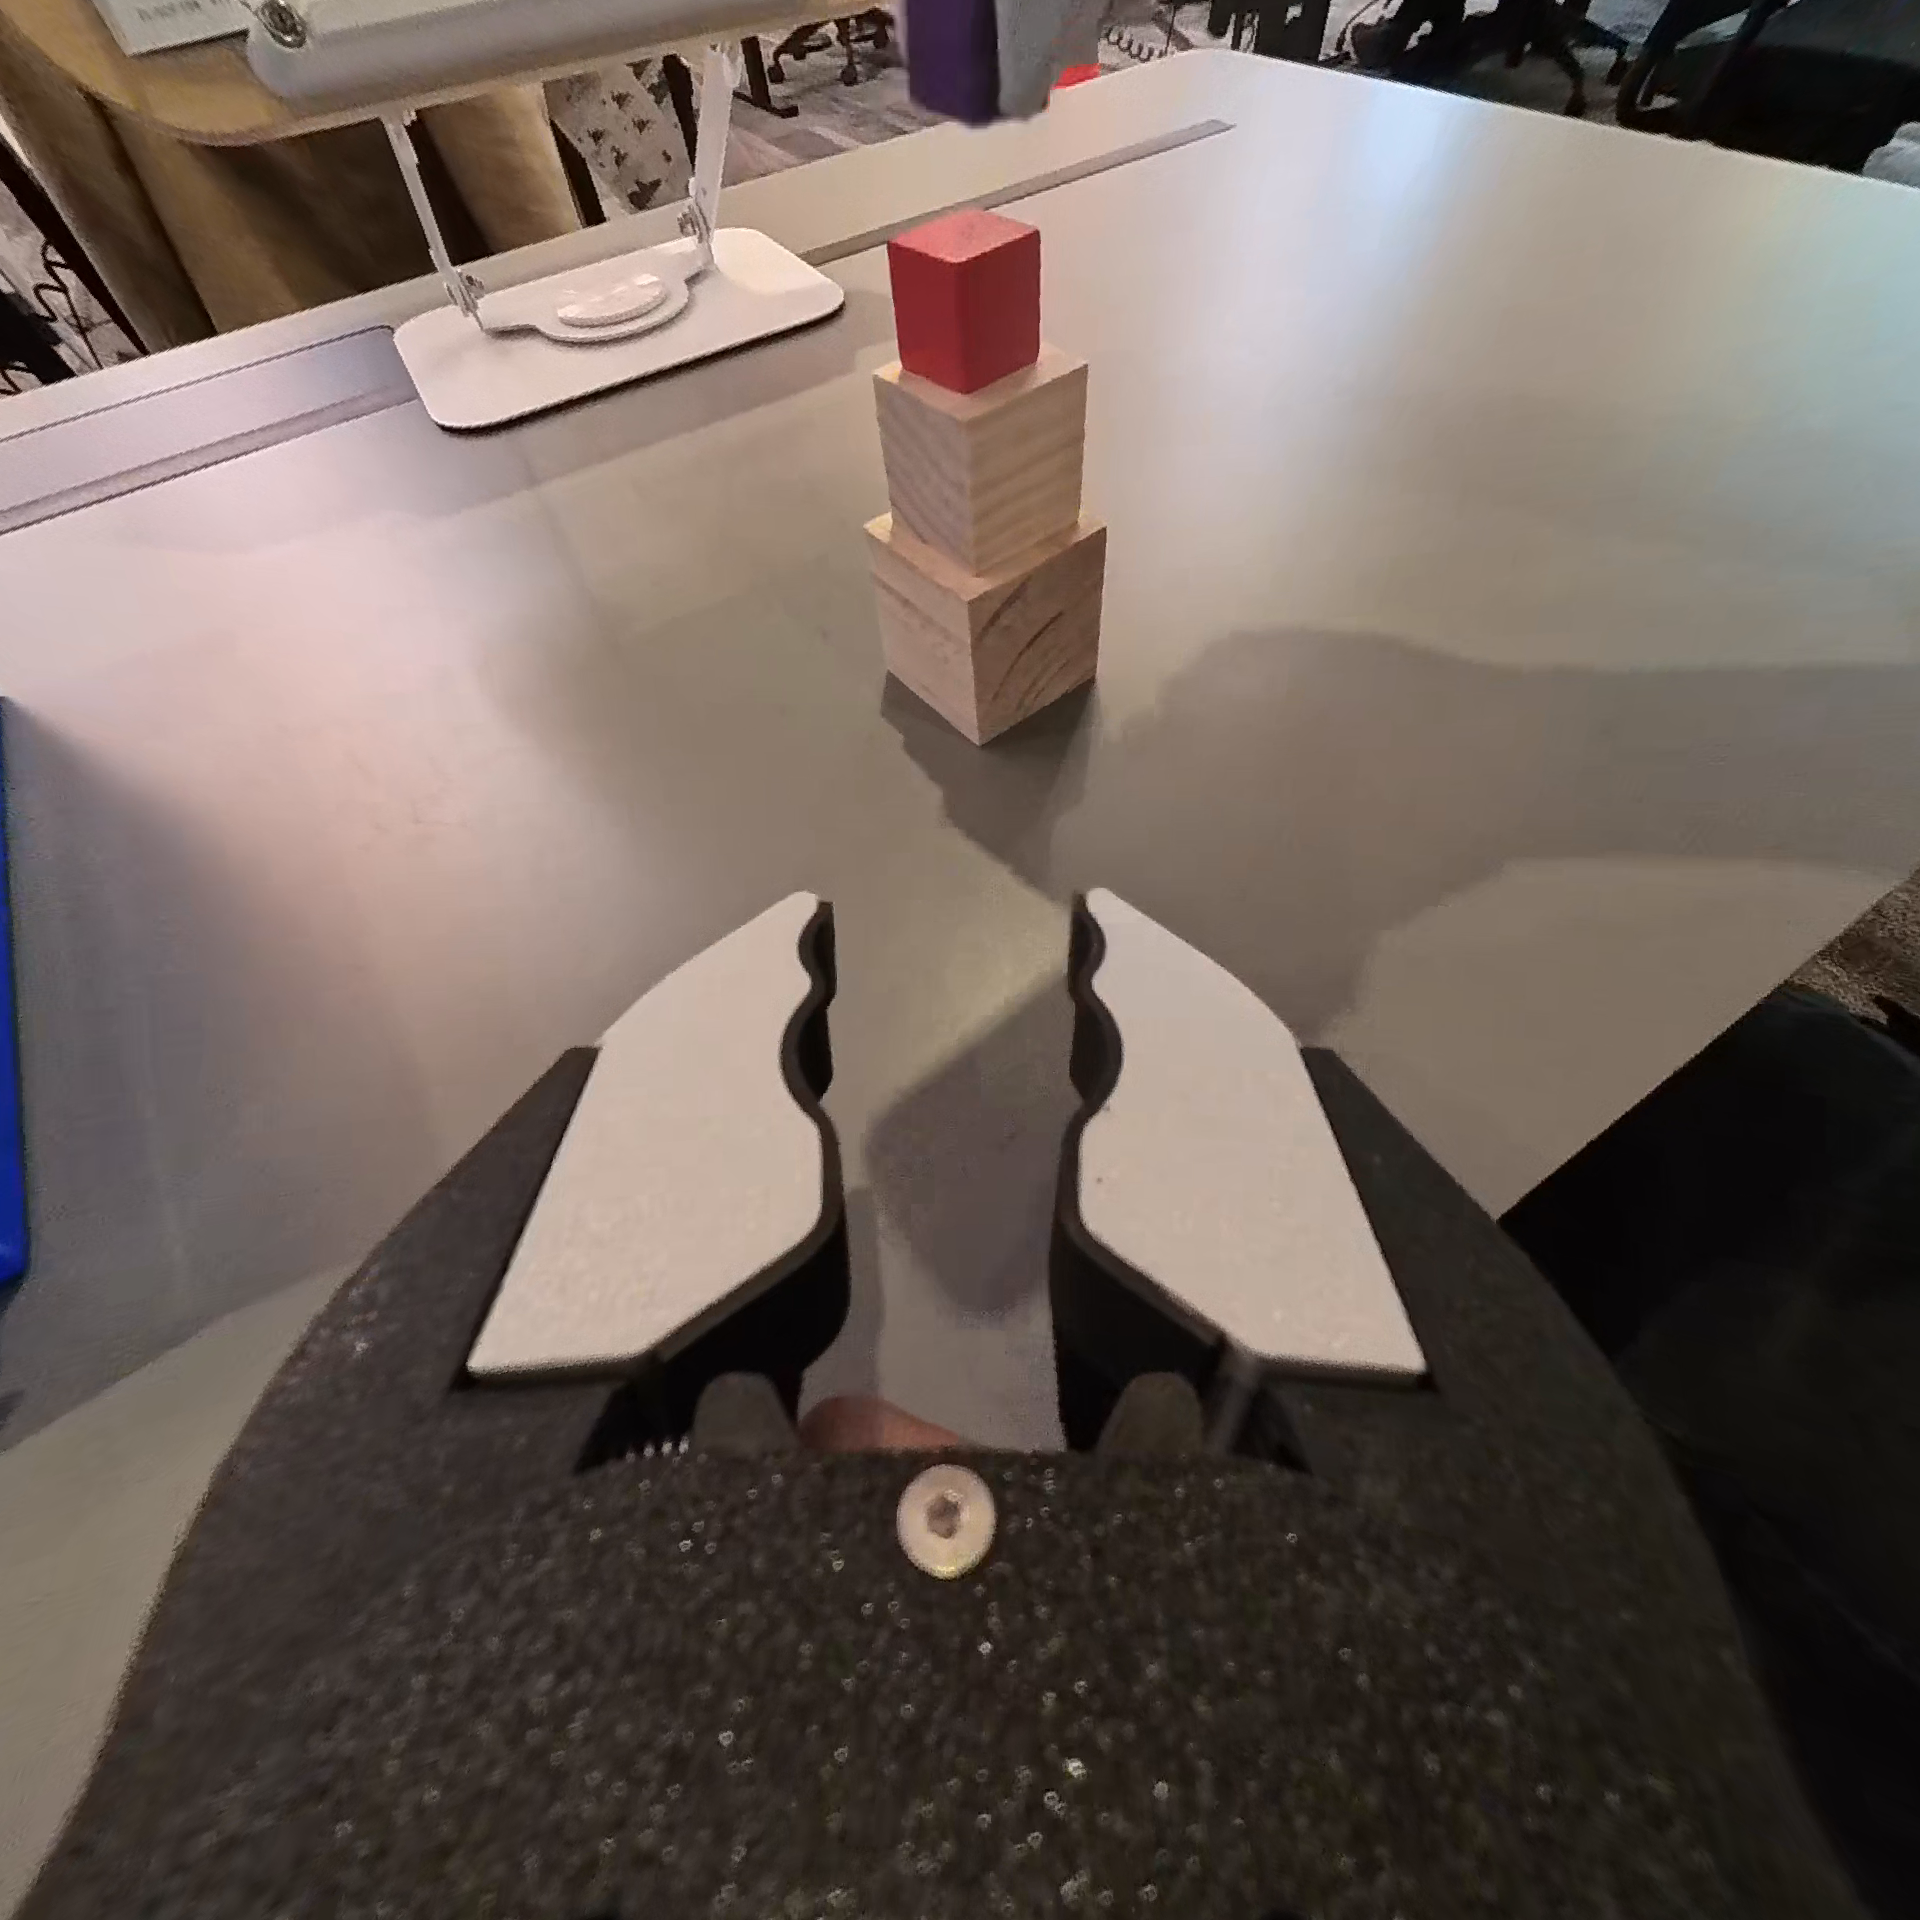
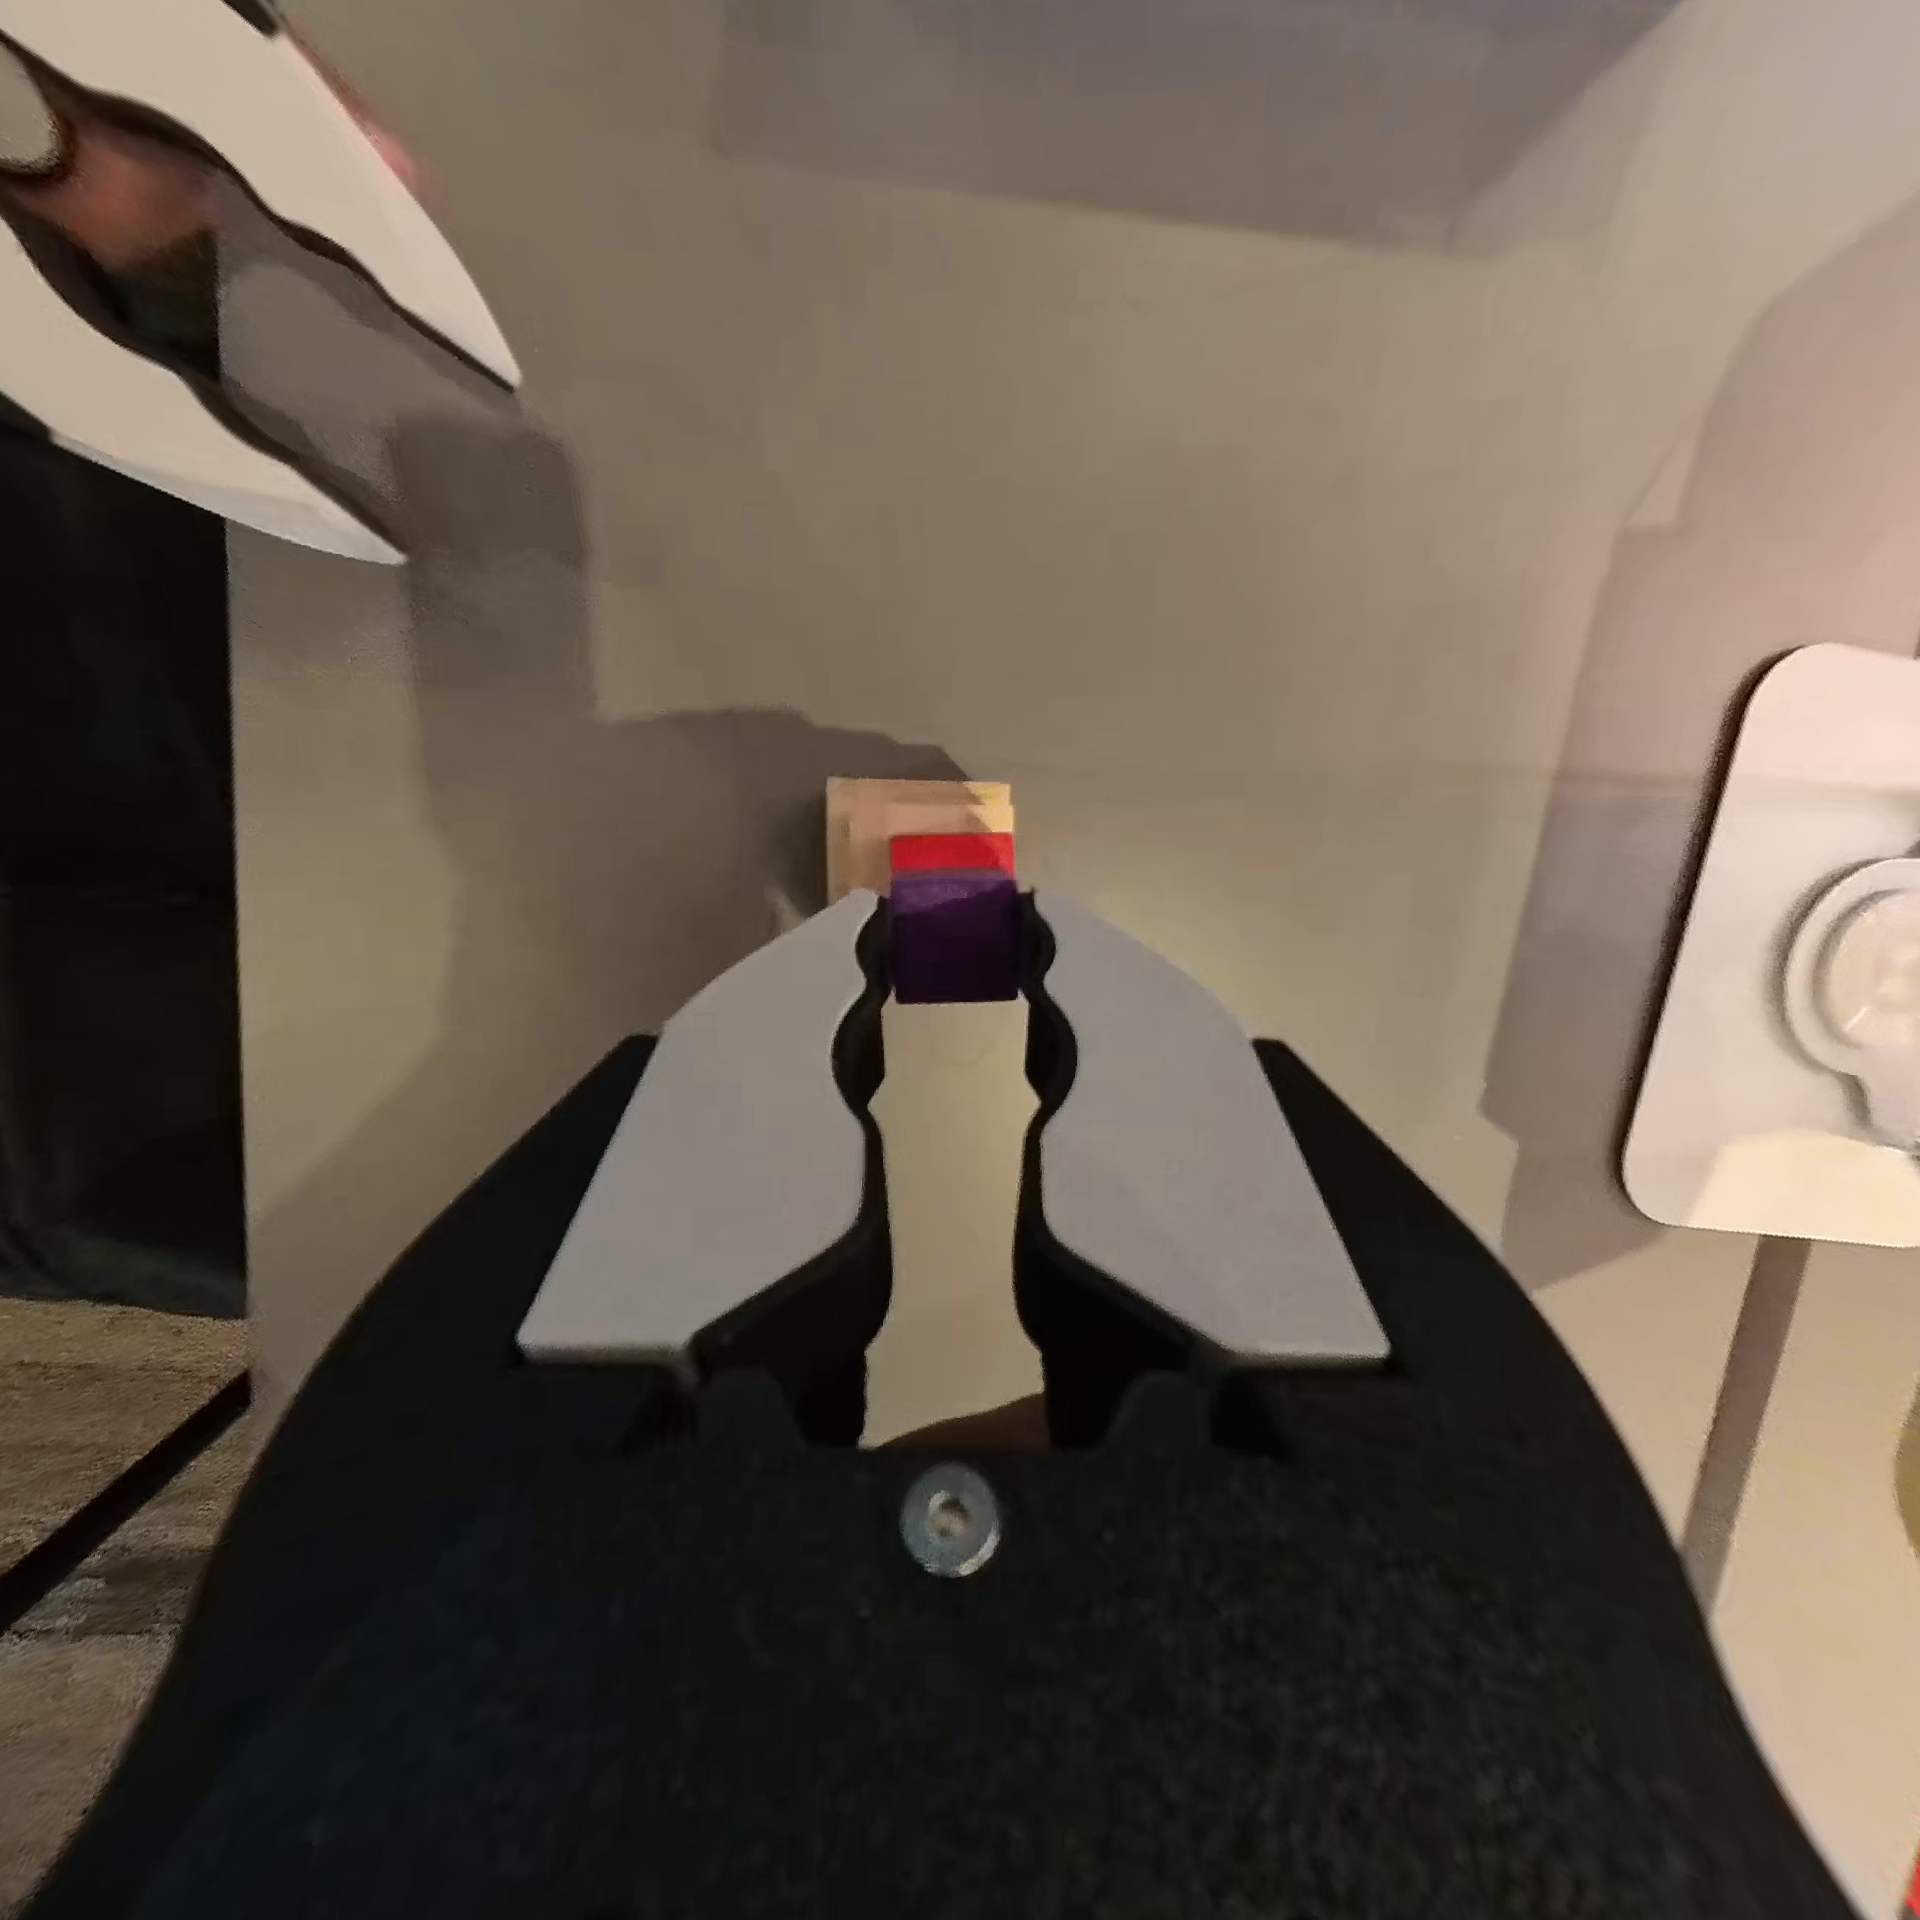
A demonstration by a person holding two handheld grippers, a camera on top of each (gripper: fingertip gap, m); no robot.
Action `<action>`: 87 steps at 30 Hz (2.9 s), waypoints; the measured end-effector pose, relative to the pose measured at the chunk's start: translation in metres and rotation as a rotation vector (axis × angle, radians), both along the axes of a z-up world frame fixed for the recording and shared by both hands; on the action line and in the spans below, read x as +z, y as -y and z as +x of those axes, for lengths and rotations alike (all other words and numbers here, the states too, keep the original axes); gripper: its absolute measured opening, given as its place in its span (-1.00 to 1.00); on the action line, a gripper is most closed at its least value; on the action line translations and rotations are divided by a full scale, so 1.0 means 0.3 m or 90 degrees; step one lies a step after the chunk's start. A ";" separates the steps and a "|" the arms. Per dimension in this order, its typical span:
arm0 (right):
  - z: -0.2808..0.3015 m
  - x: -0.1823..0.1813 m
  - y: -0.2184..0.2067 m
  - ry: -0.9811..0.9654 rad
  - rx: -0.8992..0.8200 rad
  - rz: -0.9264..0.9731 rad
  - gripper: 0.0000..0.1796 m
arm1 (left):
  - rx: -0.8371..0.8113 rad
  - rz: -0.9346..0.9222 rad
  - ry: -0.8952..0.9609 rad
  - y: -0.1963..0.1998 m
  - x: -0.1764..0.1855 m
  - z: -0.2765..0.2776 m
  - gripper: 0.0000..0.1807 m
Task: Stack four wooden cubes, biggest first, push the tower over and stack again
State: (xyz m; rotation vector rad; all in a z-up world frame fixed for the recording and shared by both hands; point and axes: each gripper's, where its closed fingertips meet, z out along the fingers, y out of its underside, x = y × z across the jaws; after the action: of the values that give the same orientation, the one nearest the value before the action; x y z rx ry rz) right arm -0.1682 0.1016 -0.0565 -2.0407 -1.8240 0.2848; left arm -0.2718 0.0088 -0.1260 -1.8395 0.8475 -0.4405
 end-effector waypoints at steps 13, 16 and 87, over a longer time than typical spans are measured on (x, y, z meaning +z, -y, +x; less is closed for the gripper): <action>-0.012 -0.057 -0.011 0.006 -0.007 -0.035 -0.73 | -0.017 -0.001 -0.021 0.017 -0.024 0.018 -0.53; -0.009 -0.023 -0.014 -0.009 -0.020 -0.016 -0.62 | -0.012 -0.003 -0.020 0.014 -0.023 0.015 -0.52; 0.174 -0.261 0.566 -0.430 -0.548 0.259 -0.73 | 0.116 0.055 -0.055 -0.070 -0.037 -0.030 -0.50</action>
State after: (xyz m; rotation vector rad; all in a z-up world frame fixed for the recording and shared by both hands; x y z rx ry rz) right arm -0.1159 -0.0683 -0.1348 -1.8978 -0.4843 0.2679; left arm -0.2809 0.0299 -0.1372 -1.8460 0.7370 -0.2079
